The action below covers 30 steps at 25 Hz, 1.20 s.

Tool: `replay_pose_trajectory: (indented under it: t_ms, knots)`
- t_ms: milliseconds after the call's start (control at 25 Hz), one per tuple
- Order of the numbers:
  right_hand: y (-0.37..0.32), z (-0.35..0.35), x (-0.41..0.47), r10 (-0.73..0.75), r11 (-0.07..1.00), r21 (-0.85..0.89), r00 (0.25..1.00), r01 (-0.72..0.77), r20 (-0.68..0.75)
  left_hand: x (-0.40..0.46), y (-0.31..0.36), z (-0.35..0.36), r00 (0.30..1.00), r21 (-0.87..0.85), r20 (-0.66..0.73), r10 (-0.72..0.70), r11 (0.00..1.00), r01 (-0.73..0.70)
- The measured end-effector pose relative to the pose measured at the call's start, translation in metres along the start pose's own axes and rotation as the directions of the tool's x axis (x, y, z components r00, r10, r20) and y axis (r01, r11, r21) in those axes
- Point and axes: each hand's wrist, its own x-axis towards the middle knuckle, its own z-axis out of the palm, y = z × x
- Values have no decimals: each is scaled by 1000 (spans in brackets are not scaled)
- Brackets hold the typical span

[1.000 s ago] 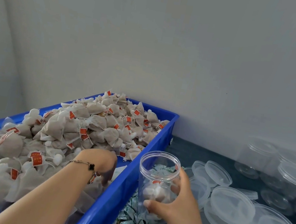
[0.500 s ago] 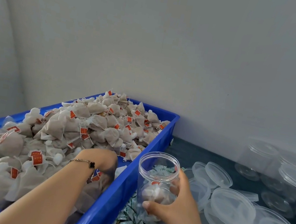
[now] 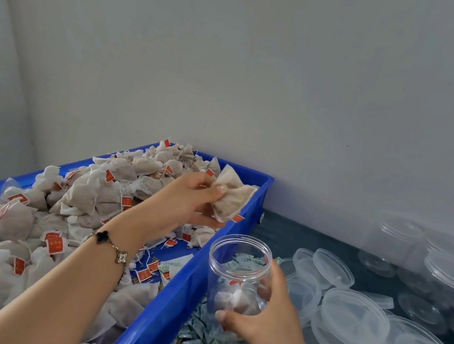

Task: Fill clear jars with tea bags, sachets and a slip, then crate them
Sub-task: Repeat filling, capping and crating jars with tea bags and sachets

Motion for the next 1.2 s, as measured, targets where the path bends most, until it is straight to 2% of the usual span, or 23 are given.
replay_pose_trajectory:
  t_ms: [80,120,200,280,360,440,480,520,560,600,640,680,720,760,920,1000,1200]
  knots:
    - [0,0,0,-3,1000,4,1000,3,9,-6,1,6,996,139,56,67,987,-74]
    - [0,0,0,-8,1000,8,1000,8,14,-8,0,8,988,282,94,123,948,-145]
    - [-1,0,0,-27,1000,17,999,27,23,-12,-4,11,958,524,219,184,806,-275]
    - [0,0,0,-25,999,34,999,24,22,-15,-8,18,938,576,317,139,757,-307]
    - [1,1,0,-19,999,37,1000,19,18,-12,-10,18,948,568,288,135,773,-282]
    - [1,2,-1,-18,999,30,1000,18,10,-4,-13,7,977,638,108,185,740,-211]
    - [1,2,-2,-18,999,35,1000,18,7,0,-15,-2,985,729,5,174,673,-123]
    - [1,2,-2,-19,999,45,1000,19,4,3,-17,-10,992,841,-66,106,541,-2]
    - [0,2,-2,-21,998,53,1000,21,5,4,-20,-18,993,932,-114,-40,341,121]
    - [-1,2,-2,-22,998,61,1000,21,10,4,-23,-21,960,975,-149,-238,124,182]
    - [-2,2,-3,-22,997,71,1000,21,14,2,-26,-21,889,985,-168,-427,-34,169]
    - [-2,2,-3,-24,996,81,1000,23,16,3,-30,-19,807,986,-167,-567,-97,135]
    - [-2,3,-3,-28,996,90,999,26,19,4,-34,-16,743,988,-157,-651,-103,118]
    - [-2,4,-4,-33,994,101,999,30,23,7,-38,-15,715,990,-138,-685,-98,97]
    - [-4,6,-6,-48,992,115,998,43,45,13,-59,-14,763,977,-139,-631,-213,2]
    - [-6,6,-6,-42,993,116,998,37,48,15,-69,-15,750,968,-157,-643,-252,-14]
    - [-5,5,-5,-20,992,129,999,14,48,16,-66,-19,754,977,-152,-639,-212,17]
